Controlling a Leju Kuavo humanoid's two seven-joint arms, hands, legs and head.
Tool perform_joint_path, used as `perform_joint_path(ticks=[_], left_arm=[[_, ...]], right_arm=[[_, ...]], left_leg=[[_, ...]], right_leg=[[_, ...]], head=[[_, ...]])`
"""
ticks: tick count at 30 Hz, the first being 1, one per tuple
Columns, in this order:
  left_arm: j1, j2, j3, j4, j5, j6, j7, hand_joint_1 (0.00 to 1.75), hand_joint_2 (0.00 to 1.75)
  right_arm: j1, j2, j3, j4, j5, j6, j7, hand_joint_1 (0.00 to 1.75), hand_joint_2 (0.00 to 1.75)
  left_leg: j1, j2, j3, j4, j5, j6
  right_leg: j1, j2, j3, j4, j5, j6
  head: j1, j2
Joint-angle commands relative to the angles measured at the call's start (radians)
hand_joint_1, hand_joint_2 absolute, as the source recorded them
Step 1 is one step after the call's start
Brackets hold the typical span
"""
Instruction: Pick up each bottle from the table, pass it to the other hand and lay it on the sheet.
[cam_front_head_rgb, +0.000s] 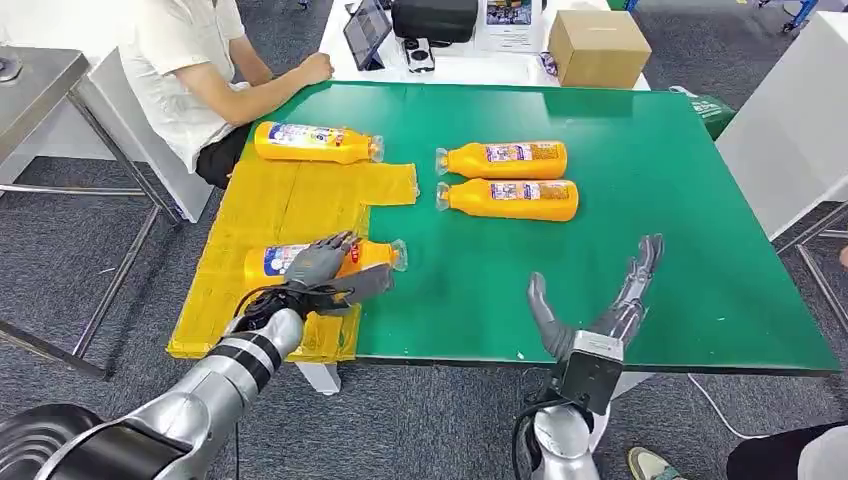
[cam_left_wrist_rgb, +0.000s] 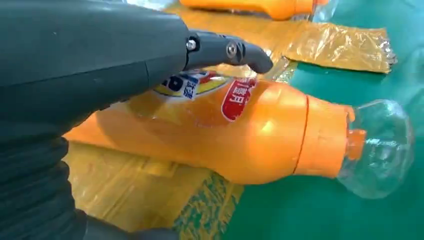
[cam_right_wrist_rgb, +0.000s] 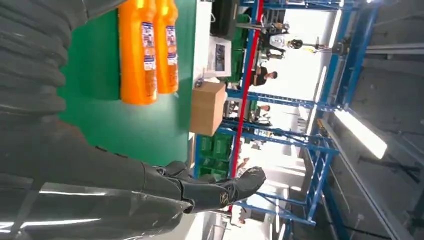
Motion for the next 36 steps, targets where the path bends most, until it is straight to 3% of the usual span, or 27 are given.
perform_joint_path(ticks=[1,12,18,21,25,26,27,30,32,34,36], left_arm=[[0.007,0.001,0.06,0.06,0.051,-0.026,-0.038,0.0,1.75],[0.067,0.001,-0.008,-0.061,0.061,0.065,-0.112,0.0,1.75],[0.226,-0.028,-0.044,-0.357,0.201,0.167,-0.235,0.0,1.75],[0.226,-0.028,-0.044,-0.357,0.201,0.167,-0.235,0.0,1.75],[0.32,-0.006,-0.114,-0.522,0.309,0.149,-0.266,0.0,1.75],[0.348,0.011,-0.154,-0.577,0.343,0.158,-0.263,0.0,1.75],[0.361,0.017,-0.168,-0.6,0.355,0.176,-0.271,0.0,1.75],[0.416,0.05,-0.222,-0.707,0.403,0.235,-0.278,0.0,1.75],[0.443,0.066,-0.232,-0.753,0.407,0.261,-0.281,0.0,1.75],[0.461,0.075,-0.236,-0.783,0.436,0.255,-0.291,0.0,1.75],[0.461,0.076,-0.239,-0.784,0.437,0.253,-0.291,0.0,1.75]], right_arm=[[-0.034,-0.038,0.014,0.091,-0.009,0.002,0.0,0.0,1.75],[-0.024,-0.04,0.004,0.087,0.006,0.002,0.0,0.0,1.75],[-0.002,-0.035,-0.009,0.057,0.022,0.002,0.0,0.0,1.75],[-0.002,-0.035,-0.009,0.057,0.022,0.002,0.0,0.0,1.75],[0.009,-0.036,-0.019,0.058,0.034,0.002,0.0,0.0,1.75],[0.013,-0.04,-0.022,0.064,0.051,0.002,0.0,0.0,1.75],[0.013,-0.043,-0.022,0.069,0.06,0.002,0.0,0.0,1.75],[0.002,-0.072,-0.029,0.178,0.2,0.002,0.0,0.0,1.75],[-0.027,-0.06,-0.129,0.307,0.45,0.002,0.0,0.0,1.75],[-0.086,-0.102,-0.237,0.434,0.731,0.002,0.078,0.0,1.75],[-0.106,-0.11,-0.261,0.469,0.717,0.002,0.048,0.0,1.75]], left_leg=[[0.0,0.002,0.007,-0.002,-0.002,-0.001],[0.0,0.0,0.003,-0.001,-0.001,0.0],[0.0,-0.001,0.004,-0.001,-0.002,0.0],[0.0,0.0,0.004,-0.001,-0.002,-0.001],[0.0,0.001,0.003,-0.001,-0.002,-0.001],[0.0,0.001,0.01,-0.001,-0.004,-0.002],[0.0,0.0,0.003,-0.001,-0.002,-0.001],[0.0,0.001,0.006,-0.002,-0.003,-0.001],[0.0,0.002,0.008,-0.002,-0.003,-0.001],[0.001,0.002,0.005,-0.002,-0.001,0.0],[0.001,0.001,0.007,-0.003,-0.002,-0.001]], right_leg=[[0.0,0.002,0.006,-0.002,-0.001,-0.002],[0.0,0.0,0.003,-0.001,0.0,-0.001],[0.0,0.0,0.004,-0.001,-0.002,-0.001],[0.0,0.0,0.003,-0.001,-0.002,-0.001],[0.0,0.001,0.003,-0.001,-0.001,-0.001],[0.0,0.001,0.009,-0.001,-0.004,-0.003],[0.0,0.0,0.002,-0.001,-0.001,-0.001],[0.0,0.002,0.004,-0.002,-0.002,-0.001],[0.001,0.003,0.007,-0.003,-0.002,-0.002],[0.001,0.002,0.005,-0.004,0.0,-0.001],[0.001,0.001,0.007,-0.004,-0.001,-0.002]], head=[[0.0,0.0],[0.0,0.0],[0.0,0.0],[0.0,0.0],[0.0,0.0],[0.0,0.0],[0.0,0.0],[0.0,0.0],[0.0,0.0],[0.0,0.0],[0.0,0.0]])
